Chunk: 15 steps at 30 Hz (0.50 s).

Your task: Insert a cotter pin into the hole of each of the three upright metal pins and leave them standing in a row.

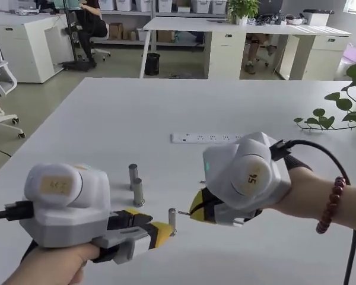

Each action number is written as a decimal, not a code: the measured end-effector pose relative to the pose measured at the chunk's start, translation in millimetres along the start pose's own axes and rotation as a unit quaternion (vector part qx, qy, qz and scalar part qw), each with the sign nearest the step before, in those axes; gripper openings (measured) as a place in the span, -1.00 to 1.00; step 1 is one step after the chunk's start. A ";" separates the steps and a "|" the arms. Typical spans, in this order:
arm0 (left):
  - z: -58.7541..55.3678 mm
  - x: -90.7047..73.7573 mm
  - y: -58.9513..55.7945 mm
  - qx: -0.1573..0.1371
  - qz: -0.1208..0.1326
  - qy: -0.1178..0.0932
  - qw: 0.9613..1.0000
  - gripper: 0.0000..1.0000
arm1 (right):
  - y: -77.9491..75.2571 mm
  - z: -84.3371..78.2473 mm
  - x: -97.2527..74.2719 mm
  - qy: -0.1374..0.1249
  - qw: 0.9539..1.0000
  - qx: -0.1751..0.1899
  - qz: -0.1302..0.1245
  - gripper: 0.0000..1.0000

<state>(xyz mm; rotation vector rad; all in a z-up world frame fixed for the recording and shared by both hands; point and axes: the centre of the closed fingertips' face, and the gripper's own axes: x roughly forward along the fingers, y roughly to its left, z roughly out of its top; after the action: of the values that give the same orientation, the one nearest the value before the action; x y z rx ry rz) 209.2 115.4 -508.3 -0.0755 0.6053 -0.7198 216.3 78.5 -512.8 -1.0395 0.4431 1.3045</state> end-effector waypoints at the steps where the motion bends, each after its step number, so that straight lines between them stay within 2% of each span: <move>1: -0.7 0.9 -0.6 -0.002 -0.001 0.002 1.000 -0.54 | 1.3 0.7 0.6 0.001 1.000 -0.005 0.002 -1.00; 5: -1.7 4.2 -6.5 -0.017 -0.013 0.007 1.000 -0.59 | 5.9 4.8 0.1 -0.002 1.000 -0.020 0.005 -1.00; 15: 3.6 8.7 -15.9 -0.065 -0.042 -0.004 0.997 -0.79 | 12.7 12.0 0.8 -0.008 0.999 -0.043 0.008 -1.00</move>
<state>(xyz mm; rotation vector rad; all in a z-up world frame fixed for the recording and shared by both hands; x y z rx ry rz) 206.8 97.3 -505.3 -0.2244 0.6440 -0.7598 201.6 87.8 -512.0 -1.0984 0.3874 1.3541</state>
